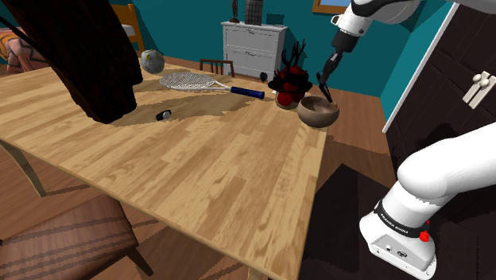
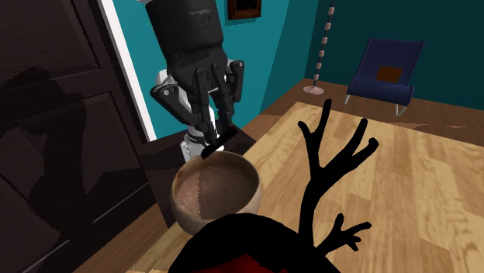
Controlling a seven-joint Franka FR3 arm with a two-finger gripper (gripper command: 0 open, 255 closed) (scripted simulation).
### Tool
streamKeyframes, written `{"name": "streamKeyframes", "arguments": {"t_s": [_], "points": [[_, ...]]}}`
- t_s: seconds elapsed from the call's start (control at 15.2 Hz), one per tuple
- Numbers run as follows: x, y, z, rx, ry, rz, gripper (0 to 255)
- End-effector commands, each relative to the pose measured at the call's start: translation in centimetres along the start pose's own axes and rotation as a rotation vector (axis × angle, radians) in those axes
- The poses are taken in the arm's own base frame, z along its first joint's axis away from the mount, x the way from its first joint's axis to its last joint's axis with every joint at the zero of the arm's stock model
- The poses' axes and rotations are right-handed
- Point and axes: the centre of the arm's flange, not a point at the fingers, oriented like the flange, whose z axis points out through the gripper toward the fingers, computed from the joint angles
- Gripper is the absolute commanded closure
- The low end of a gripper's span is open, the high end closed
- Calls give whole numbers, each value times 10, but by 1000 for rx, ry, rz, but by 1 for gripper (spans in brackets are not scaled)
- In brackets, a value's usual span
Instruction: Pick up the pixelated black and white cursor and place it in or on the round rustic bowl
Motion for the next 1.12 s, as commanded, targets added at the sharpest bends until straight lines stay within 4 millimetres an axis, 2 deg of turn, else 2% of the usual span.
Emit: {"name": "streamKeyframes", "arguments": {"t_s": [0.0, 0.86, 1.06], "points": [[-16, -2, 0, 0, 0, -1, 255], [-31, 2, 67, 0, 0, -1, 255], [-31, 2, 67, 0, 0, -1, 255]]}}
